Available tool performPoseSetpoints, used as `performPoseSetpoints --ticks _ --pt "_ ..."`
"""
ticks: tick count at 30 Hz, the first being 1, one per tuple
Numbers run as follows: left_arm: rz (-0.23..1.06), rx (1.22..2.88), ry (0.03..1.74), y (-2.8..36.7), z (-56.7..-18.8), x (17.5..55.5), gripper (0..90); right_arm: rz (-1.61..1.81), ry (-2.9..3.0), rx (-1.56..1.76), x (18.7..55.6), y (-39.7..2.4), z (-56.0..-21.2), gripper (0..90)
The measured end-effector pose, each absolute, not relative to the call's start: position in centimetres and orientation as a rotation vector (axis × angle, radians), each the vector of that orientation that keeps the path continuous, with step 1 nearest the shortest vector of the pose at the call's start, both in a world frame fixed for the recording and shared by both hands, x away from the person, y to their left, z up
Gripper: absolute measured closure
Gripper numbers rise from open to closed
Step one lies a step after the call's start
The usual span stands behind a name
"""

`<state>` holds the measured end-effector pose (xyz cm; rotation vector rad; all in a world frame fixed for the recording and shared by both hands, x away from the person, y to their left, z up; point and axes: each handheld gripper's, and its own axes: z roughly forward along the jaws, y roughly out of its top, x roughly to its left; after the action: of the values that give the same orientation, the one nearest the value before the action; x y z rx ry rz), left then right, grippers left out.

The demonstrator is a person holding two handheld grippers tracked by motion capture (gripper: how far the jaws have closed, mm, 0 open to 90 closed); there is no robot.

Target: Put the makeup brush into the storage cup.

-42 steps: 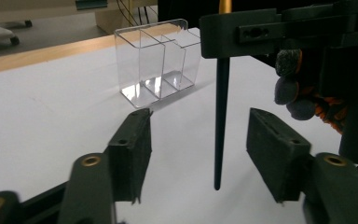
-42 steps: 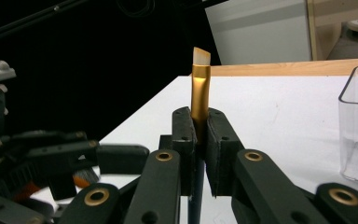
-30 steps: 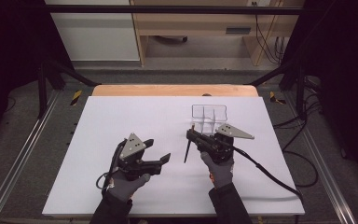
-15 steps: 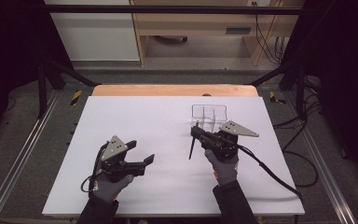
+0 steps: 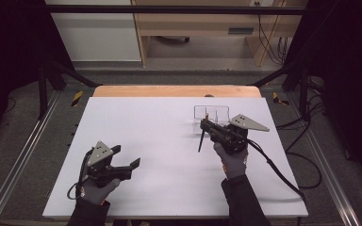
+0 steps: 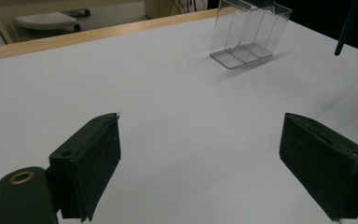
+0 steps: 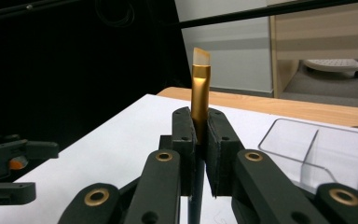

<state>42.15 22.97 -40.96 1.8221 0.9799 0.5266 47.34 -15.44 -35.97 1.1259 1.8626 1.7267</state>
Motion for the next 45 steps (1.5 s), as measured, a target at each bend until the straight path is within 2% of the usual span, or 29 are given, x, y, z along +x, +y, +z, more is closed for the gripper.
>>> performPoseSetpoints --ticks 45 --pt "0.572 1.834 1.007 23.5 -41.4 42.3 10.2 1.575 1.717 1.168 54.1 -15.5 -32.7 83.4"
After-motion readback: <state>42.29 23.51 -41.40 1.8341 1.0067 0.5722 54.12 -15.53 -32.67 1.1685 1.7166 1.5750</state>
